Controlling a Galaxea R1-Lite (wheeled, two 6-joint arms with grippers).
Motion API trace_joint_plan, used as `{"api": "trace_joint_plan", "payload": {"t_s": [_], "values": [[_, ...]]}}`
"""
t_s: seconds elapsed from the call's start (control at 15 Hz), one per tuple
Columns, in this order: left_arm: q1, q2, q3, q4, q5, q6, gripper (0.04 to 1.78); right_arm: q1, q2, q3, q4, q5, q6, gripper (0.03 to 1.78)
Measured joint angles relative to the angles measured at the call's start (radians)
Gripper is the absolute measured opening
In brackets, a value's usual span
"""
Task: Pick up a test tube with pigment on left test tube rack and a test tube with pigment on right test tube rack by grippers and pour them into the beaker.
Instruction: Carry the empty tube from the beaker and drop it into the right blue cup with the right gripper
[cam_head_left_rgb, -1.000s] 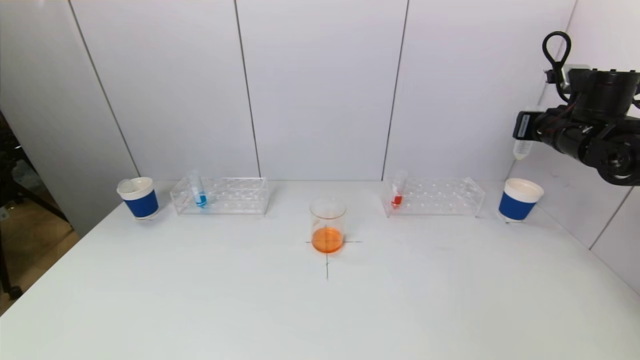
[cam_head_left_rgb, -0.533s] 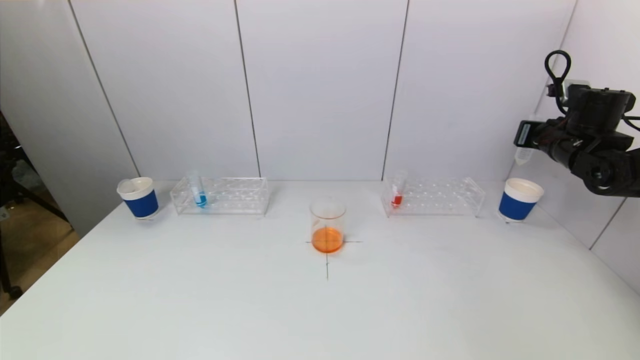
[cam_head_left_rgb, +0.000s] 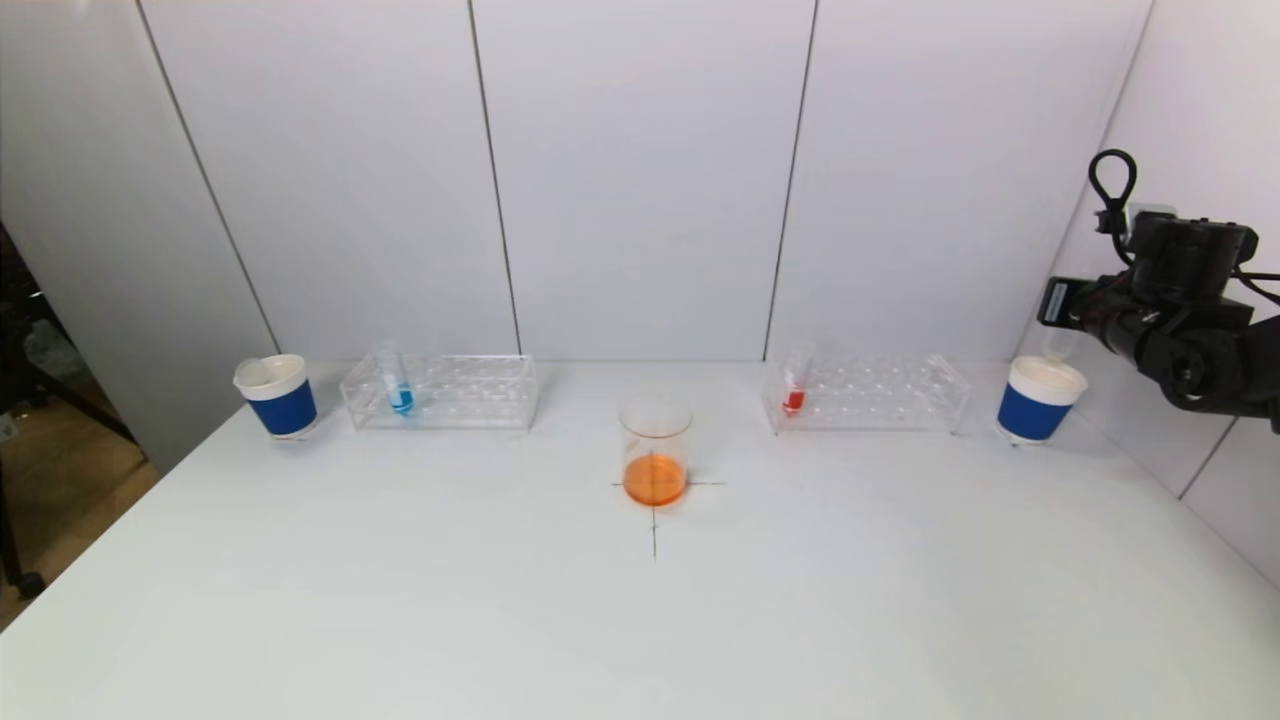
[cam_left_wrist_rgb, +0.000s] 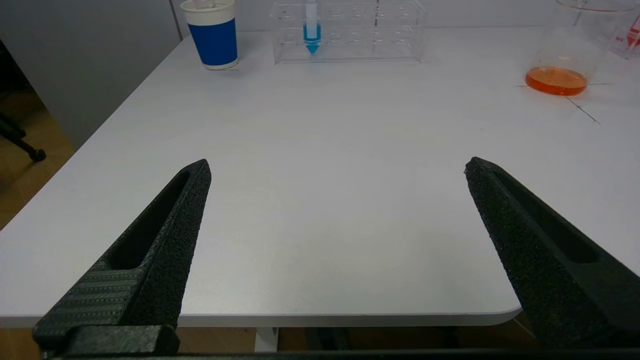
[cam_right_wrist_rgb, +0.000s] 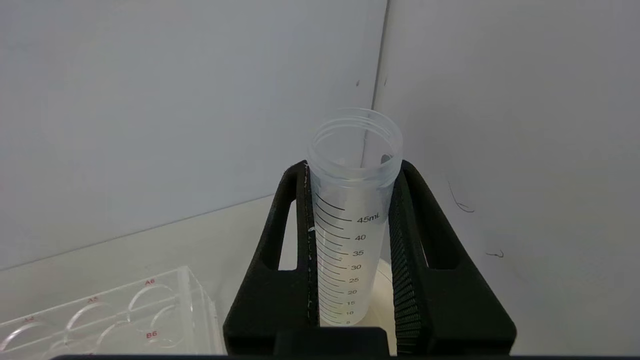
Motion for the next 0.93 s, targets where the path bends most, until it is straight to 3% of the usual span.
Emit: {"api": "trace_joint_plan", "payload": {"t_s": [0.27,0.53,0.93], "values": [[0.000,0.000,0.000,0.000,0.000,0.000,1.78,-0.007,0.023,0.020,-0.005,0.001,0.003,0.47],[0.000,0.000,0.000,0.000,0.000,0.000,1.78,-0.007,0.058,0.056,-0.117,0.003,-0.002,0.47],[0.000,0.000,0.000,0.000,0.000,0.000,1.78,-0.011,0.076,0.082,-0.127,0.003,-0.001,0.47]]}}
